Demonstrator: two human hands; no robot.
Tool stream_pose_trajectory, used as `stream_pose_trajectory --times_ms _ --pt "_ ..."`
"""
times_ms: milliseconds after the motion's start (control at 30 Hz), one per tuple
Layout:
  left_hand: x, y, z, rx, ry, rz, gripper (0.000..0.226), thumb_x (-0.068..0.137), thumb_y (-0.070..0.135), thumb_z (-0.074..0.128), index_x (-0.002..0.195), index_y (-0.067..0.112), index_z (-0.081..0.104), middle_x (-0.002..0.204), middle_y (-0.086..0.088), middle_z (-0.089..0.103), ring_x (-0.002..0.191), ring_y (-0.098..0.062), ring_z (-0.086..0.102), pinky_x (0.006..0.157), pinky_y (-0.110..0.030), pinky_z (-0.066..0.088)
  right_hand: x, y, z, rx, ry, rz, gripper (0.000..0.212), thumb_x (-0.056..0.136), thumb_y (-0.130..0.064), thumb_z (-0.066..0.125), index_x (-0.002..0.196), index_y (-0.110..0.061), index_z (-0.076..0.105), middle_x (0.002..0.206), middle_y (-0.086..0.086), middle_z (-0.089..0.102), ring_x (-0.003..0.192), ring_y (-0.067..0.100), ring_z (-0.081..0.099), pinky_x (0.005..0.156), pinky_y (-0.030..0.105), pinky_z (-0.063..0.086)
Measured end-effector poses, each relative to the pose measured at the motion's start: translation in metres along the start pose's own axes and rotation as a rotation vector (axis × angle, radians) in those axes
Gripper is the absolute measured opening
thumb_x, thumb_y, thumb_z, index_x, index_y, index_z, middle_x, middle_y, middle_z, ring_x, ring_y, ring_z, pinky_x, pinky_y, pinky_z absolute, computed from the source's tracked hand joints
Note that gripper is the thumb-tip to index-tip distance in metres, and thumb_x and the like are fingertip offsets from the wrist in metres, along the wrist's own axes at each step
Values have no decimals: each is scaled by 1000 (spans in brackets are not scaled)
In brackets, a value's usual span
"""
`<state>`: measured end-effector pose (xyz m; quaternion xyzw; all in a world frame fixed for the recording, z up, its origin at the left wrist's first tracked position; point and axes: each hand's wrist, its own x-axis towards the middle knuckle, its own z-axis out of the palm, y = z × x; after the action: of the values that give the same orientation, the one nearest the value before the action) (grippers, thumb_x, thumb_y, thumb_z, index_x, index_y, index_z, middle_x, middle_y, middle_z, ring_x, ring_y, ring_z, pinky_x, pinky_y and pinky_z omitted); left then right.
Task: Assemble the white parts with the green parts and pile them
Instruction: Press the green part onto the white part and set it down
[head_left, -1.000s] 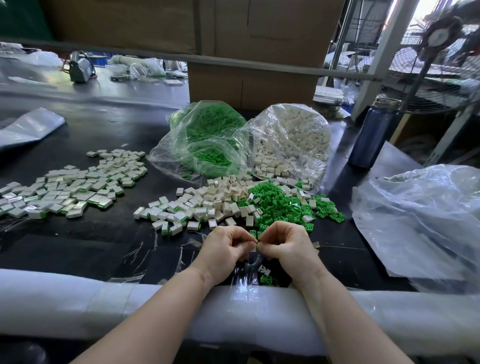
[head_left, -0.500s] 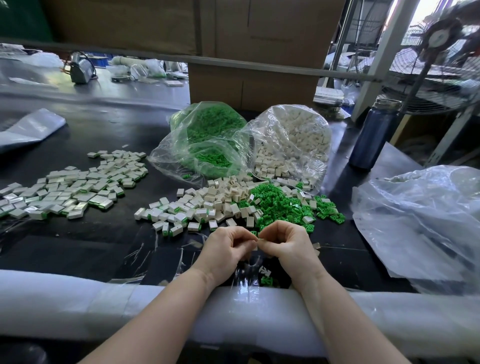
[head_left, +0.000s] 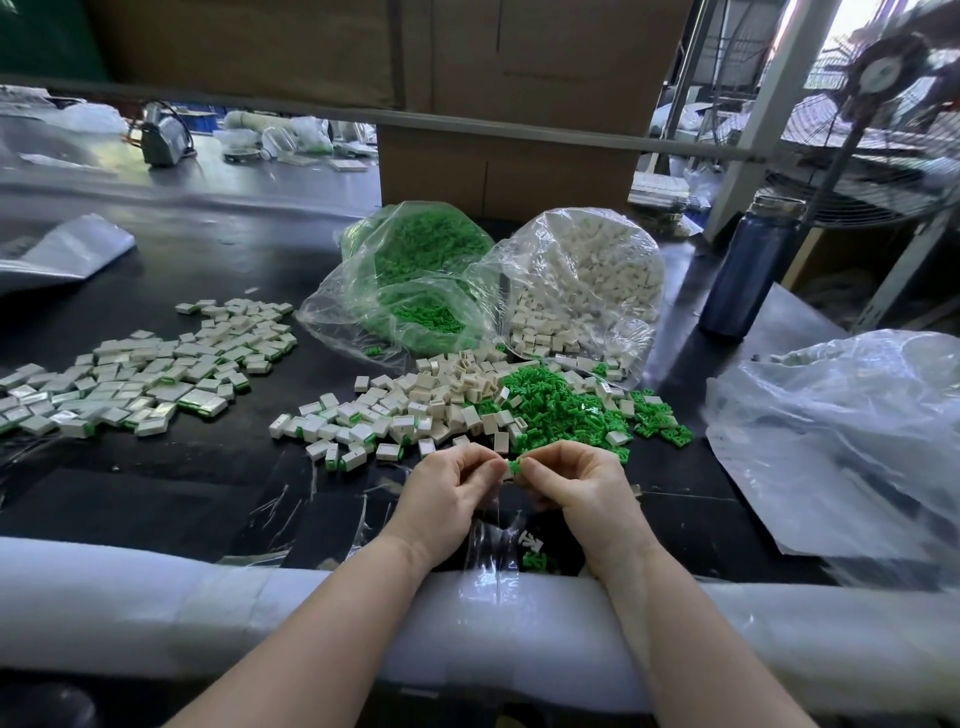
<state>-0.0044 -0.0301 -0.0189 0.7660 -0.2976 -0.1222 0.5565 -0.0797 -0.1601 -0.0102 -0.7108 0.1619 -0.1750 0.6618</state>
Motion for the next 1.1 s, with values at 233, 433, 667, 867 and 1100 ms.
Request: stream_pose_trajectory --times_ms 233,433,667,867,1100 --pt "-1 2 -1 6 -26 -28 15 91 16 57 91 9 70 79 -3 69 77 -17 65 76 -27 53 0 -1 4 -155 -15 -2 14 85 -6 65 72 -9 65 60 1 63 50 5 56 52 18 48" --pt "-1 1 -1 39 -34 -36 16 91 16 57 92 9 71 80 -3 70 77 -16 66 76 -28 53 0 -2 4 -177 -54 -2 18 86 -5 64 68 -10 64 56 -2 61 47 2 54 50 16 45" --pt "-1 0 -1 68 -46 -4 14 89 16 60 85 14 73 59 17 61 55 6 52 62 -13 42 0 -1 3 -203 -68 -7 19 86 -5 63 67 -12 63 56 -3 59 46 0 53 49 16 44" --pt "-2 0 -2 71 -60 -12 13 89 17 60 87 14 73 65 13 63 60 4 54 65 -19 47 -1 -2 2 -200 -94 -1 16 85 -5 63 70 -10 63 62 4 60 56 10 55 58 23 47" --pt "-3 2 3 148 -3 39 14 90 20 58 99 17 69 88 2 69 84 -12 64 82 -27 51 0 -1 6 -180 0 -58 13 84 2 62 82 -11 64 71 8 64 59 8 59 54 20 48"
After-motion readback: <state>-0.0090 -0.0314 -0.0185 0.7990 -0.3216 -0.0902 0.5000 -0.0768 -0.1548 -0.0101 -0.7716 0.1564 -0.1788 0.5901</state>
